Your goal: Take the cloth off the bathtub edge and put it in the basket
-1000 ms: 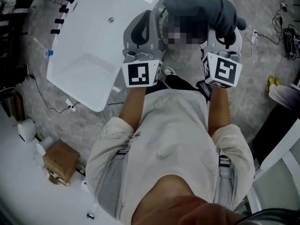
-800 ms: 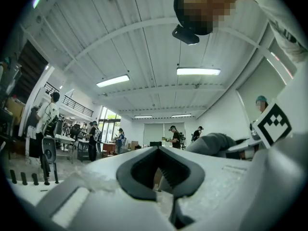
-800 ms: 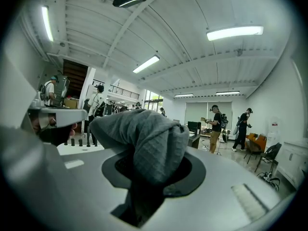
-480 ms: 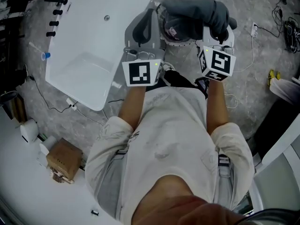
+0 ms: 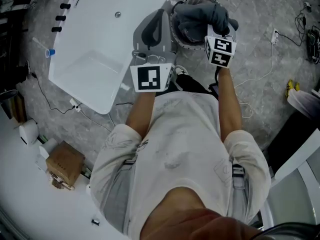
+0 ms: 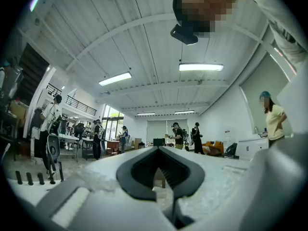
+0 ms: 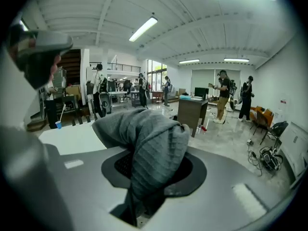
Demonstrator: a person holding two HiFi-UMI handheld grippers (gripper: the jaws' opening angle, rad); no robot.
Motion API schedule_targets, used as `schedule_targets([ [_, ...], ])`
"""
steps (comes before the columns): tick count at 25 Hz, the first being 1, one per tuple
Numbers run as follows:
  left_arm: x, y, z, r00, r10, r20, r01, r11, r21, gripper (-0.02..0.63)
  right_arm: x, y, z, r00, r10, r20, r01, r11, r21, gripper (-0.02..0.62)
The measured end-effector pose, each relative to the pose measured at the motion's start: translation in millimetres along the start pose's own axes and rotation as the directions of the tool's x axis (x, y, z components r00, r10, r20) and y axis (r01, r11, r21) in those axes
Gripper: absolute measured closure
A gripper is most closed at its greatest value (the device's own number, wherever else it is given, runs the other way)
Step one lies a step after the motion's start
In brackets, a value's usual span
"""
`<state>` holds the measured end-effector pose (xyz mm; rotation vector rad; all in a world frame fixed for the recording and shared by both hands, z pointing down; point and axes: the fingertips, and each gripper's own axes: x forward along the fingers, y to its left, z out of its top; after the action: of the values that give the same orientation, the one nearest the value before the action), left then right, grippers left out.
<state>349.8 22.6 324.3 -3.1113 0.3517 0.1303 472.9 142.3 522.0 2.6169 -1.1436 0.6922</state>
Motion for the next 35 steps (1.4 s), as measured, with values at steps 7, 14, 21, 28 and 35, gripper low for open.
schedule_targets([
  [7, -3, 12, 0, 1.0, 0.021, -0.009, -0.021, 1.0, 0.007, 0.606, 54, 9, -83, 0.975, 0.023, -0.22, -0.012, 0.999, 0.053, 0.469],
  [14, -2, 22, -6, 0.999, 0.034, -0.03, -0.033, 0.999, 0.01, 0.606, 68, 11, -115, 0.949, 0.036, -0.312, -0.015, 0.997, 0.071, 0.321],
  [21, 5, 18, -10, 0.999, 0.031, -0.033, -0.03, 1.0, 0.006, 0.606, 70, 9, -107, 0.962, 0.03, -0.273, -0.02, 0.999, 0.042, 0.25],
  [28, -8, 34, -3, 0.996, 0.085, -0.019, -0.085, 0.996, 0.013, 0.606, 69, 23, -97, 0.967, 0.059, -0.246, -0.054, 0.998, 0.027, 0.25],
  [35, -43, 81, 8, 0.976, 0.219, 0.001, -0.219, 0.975, 0.028, 0.606, 78, 83, -62, 0.968, 0.165, -0.188, -0.177, 0.983, -0.052, 0.25],
])
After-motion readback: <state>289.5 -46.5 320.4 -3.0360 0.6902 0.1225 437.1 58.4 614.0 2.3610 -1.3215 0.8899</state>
